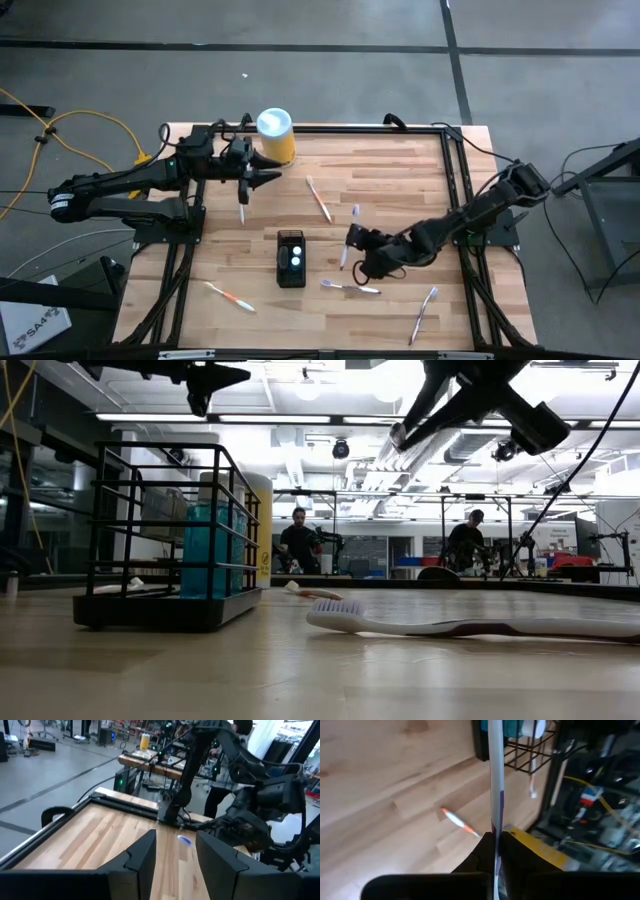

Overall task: Pick & Place toothbrushing station
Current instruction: Put the top purple toothbrush into the top section of the black wire organizer

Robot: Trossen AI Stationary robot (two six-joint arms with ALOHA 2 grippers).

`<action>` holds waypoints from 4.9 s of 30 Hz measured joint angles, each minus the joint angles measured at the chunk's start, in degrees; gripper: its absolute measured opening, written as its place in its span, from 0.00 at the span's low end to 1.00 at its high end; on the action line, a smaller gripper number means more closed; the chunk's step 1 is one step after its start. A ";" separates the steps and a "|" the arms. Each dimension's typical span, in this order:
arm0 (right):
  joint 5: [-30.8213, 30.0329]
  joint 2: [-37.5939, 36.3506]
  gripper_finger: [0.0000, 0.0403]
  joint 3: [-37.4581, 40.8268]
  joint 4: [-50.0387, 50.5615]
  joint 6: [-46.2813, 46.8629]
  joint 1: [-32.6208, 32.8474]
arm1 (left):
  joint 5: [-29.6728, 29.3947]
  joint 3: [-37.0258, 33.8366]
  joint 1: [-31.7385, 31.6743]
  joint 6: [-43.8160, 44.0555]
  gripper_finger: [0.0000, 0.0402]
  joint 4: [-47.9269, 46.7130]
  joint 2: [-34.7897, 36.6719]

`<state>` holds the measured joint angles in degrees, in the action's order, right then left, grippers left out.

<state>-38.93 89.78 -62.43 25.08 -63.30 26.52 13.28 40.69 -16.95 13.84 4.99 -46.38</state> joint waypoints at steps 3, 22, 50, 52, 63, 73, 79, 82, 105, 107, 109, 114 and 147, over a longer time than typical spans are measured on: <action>-1.50 0.00 0.01 0.00 -1.32 -3.83 0.99 | -0.02 0.00 -0.02 0.01 0.34 0.46 -0.01; -6.02 0.00 0.01 0.00 -13.27 -24.38 0.83 | 1.04 0.00 -0.02 5.91 0.34 1.19 -1.26; -6.09 0.00 0.01 -0.01 -18.35 -29.57 0.68 | 14.47 0.02 6.14 14.48 0.34 37.77 -35.31; -6.10 0.00 0.01 0.00 -19.02 -30.53 0.68 | 14.65 0.02 6.56 15.59 0.34 40.35 -36.52; -6.03 0.00 0.01 0.00 -21.95 -32.97 0.35 | 15.46 0.02 8.06 16.86 0.34 43.39 -37.87; -5.92 0.02 0.01 -0.01 -22.44 -34.53 -0.36 | 21.73 0.19 9.19 19.05 0.34 43.38 -37.84; -6.08 0.02 0.01 -0.02 -23.26 -34.52 0.24 | 30.44 5.55 5.92 18.11 0.34 33.44 -37.84; -6.20 0.02 0.01 -0.01 -23.29 -34.50 0.48 | 31.66 10.17 4.93 11.78 0.34 23.78 -37.84; -6.54 0.02 0.01 -0.01 -26.78 -38.31 1.83 | 30.11 13.64 7.55 2.43 0.34 18.33 -39.11; -5.62 0.02 0.01 0.00 -27.21 -38.39 2.08 | 29.98 13.64 8.27 2.64 0.34 19.51 -40.14; -5.55 0.02 0.01 0.00 -27.50 -38.45 2.35 | 29.92 13.64 8.89 3.24 0.34 21.08 -41.15; -5.61 0.71 0.01 0.01 -27.31 -38.27 3.02 | 29.99 13.68 9.79 3.59 0.34 23.94 -41.62; -4.55 0.68 0.01 0.00 -28.79 -37.94 4.20 | 24.08 13.69 13.23 4.48 0.34 28.44 -41.76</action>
<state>-43.49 90.45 -62.43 -3.70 -101.24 30.72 37.36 54.38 -3.72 18.32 33.43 -88.15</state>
